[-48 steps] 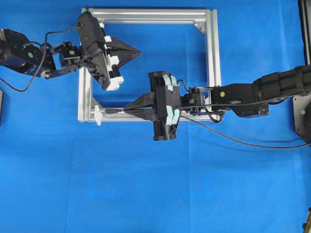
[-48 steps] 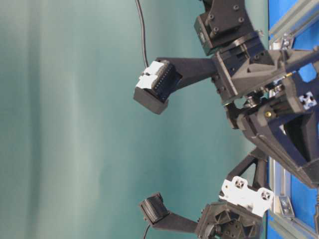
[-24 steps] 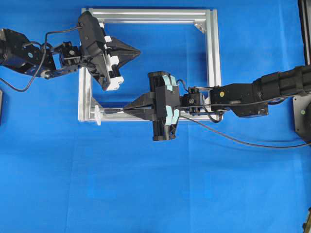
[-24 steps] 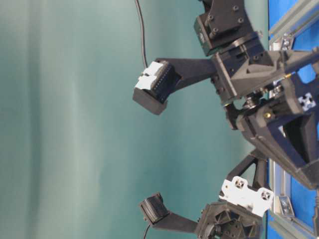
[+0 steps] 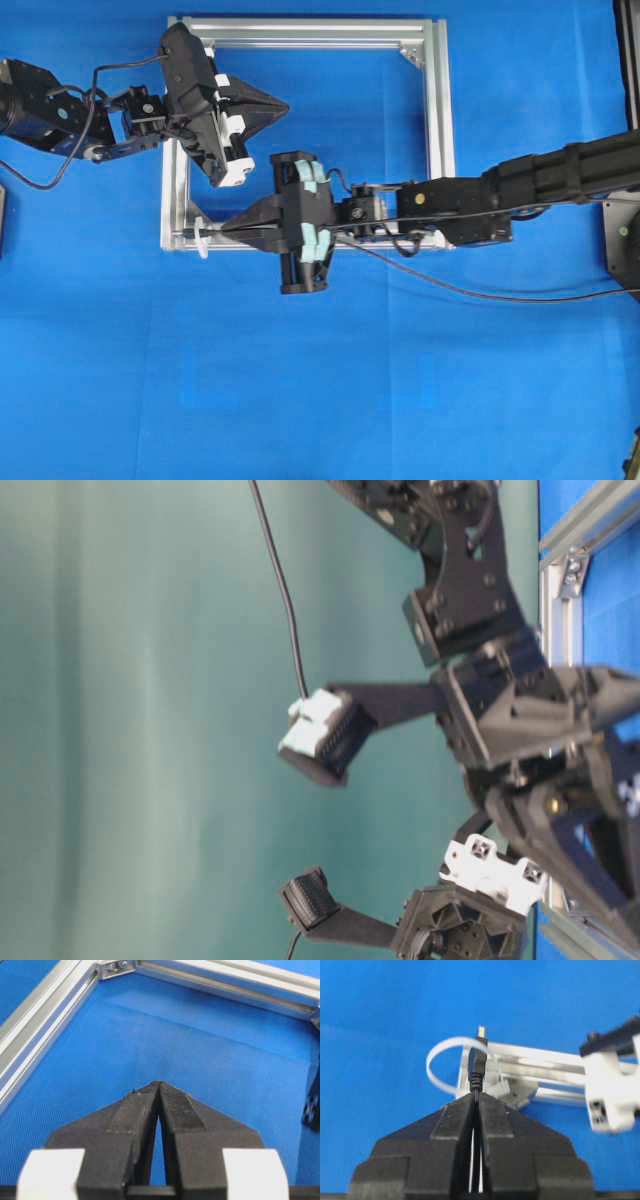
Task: Insert the wire through the string loop located on the left side.
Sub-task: 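Push the USB plug through the white zip-tie loop with the right gripper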
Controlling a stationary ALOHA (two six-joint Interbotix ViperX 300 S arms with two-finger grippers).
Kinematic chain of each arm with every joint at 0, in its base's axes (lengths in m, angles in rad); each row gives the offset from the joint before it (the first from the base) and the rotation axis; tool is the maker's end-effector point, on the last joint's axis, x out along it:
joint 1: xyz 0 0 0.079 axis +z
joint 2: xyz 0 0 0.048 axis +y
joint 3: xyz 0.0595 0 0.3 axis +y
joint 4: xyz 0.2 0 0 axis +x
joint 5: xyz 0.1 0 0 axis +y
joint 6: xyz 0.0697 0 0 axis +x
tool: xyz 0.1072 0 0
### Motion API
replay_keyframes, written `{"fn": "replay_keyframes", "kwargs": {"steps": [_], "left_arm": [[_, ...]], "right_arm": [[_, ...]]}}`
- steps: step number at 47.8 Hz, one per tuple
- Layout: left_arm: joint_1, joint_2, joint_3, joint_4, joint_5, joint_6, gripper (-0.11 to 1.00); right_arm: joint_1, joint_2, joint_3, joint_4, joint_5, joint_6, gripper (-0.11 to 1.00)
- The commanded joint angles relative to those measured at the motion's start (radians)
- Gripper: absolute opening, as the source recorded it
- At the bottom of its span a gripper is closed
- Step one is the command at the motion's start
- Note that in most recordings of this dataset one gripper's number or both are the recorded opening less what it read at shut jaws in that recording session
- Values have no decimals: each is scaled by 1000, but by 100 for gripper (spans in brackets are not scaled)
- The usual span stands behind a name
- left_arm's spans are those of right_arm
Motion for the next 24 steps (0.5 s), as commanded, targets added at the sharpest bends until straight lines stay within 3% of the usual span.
{"fn": "replay_keyframes", "kwargs": {"steps": [1,24], "left_arm": [[-2,-34,-11,2,-5,-2,0],[-3,-34,-12,2,-5,-2,0]], "right_arm": [[2,-5,-49,0,-3,2,0],[2,18,-78,0,-3,2,0]]}}
